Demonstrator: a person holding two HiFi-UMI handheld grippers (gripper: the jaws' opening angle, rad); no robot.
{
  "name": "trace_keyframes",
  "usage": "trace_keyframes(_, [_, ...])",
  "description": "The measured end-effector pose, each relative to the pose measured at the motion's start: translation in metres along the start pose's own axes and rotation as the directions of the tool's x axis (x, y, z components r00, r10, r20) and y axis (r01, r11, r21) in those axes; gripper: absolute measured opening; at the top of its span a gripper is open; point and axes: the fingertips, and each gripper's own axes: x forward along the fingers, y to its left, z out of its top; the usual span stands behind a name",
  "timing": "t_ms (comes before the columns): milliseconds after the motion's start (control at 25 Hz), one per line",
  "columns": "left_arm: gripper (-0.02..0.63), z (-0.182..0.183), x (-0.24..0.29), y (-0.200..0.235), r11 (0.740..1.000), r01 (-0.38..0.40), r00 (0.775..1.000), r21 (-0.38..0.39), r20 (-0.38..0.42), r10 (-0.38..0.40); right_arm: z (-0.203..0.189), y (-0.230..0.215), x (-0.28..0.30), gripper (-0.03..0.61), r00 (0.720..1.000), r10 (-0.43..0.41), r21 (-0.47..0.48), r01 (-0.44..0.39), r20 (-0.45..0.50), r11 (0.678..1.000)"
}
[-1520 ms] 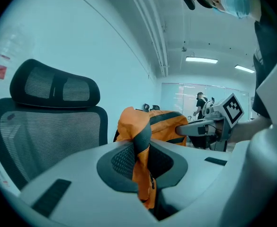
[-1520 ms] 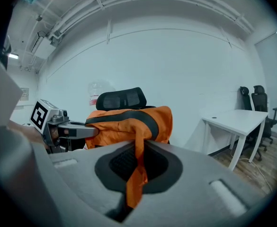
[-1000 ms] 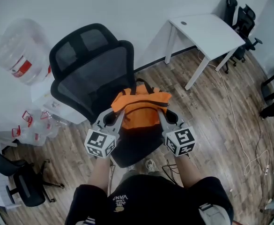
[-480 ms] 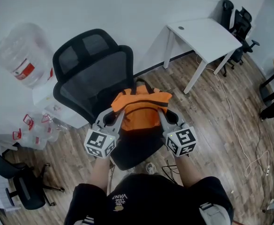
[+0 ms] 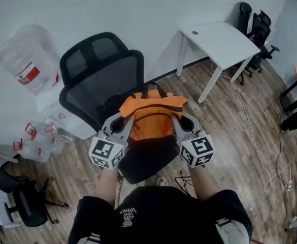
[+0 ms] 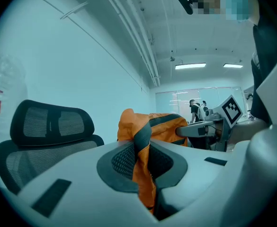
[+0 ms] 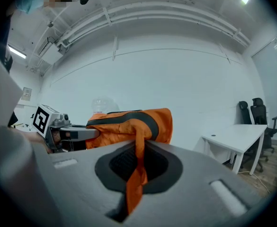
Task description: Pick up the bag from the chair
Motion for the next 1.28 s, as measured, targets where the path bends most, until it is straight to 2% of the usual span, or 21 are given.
trace_keyframes(800, [0.035, 0.064, -0.004, -0.011, 0.997, 0.032, 0.995, 0.067, 0.096, -0.038, 0.059, 0.001, -0.024, 0.000, 0.995, -0.027, -0.051, 0.032, 0.095, 0.998])
trace_keyframes(1280, [0.035, 0.083, -0.002, -0.013, 0.994, 0.048, 0.991, 0.093, 0.118, -0.059, 0.075, 0.000, -0.031, 0.000, 0.990, -0.042, -0.056, 0.049, 0.133, 0.997])
